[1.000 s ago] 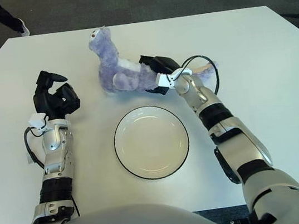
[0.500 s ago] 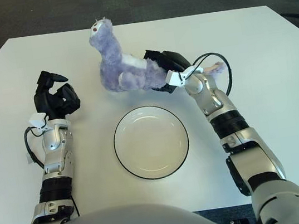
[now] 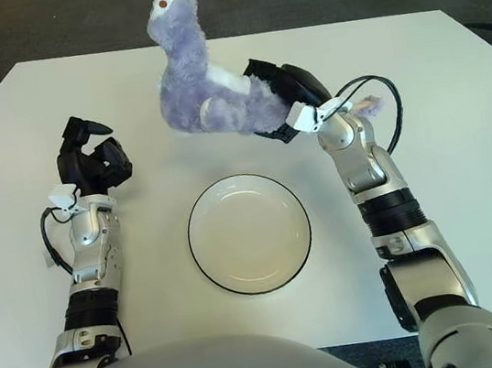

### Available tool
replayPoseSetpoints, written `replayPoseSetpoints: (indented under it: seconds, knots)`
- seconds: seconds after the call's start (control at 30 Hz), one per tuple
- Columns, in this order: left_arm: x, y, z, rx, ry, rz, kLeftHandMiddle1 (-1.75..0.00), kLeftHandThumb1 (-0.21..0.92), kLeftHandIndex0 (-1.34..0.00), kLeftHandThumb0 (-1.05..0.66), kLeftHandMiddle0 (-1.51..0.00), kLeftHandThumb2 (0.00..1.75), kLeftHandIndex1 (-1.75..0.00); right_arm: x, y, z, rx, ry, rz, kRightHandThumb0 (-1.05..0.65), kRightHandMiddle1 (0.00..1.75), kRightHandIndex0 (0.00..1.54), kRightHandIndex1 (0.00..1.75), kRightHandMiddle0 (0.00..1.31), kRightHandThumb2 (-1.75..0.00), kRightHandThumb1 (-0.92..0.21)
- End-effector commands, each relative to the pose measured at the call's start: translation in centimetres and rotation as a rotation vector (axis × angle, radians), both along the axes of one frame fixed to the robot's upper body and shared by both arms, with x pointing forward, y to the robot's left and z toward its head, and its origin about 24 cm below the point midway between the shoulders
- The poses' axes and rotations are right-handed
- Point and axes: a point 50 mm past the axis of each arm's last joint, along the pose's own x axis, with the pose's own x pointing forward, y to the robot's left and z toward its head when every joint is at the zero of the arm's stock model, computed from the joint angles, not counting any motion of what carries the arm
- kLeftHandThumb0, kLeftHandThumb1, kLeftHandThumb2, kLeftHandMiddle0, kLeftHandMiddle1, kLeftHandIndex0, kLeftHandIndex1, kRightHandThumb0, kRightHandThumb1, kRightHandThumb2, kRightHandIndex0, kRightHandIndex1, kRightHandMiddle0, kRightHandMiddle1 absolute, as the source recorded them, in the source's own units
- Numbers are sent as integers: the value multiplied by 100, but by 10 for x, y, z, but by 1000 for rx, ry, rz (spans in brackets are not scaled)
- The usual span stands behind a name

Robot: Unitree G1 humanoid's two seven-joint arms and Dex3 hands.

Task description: Put the doll into the plate.

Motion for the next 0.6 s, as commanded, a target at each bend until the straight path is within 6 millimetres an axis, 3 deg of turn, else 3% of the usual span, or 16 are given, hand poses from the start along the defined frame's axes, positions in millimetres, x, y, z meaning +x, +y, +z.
replayPoseSetpoints:
  seconds: [0.0, 0.3, 0.57]
  knots:
    - [-11, 3, -30, -3, 123, 9, -175, 39, -55, -45, -130, 122, -175, -6, -2, 8, 26, -13, 3, 52, 175, 72, 175, 93, -149, -18]
    - [-9, 3, -30, 6, 124, 20, -175, 38, -56, -46, -129, 123, -175, -18, -6, 8, 47, 42, 30, 52, 175, 72, 175, 91, -148, -18]
    - [-8, 3, -30, 10, 127, 17, -175, 36, -57, -46, -130, 126, -175, -31, -21, -10, 31, 92, 53, 52, 175, 72, 175, 91, -148, -18]
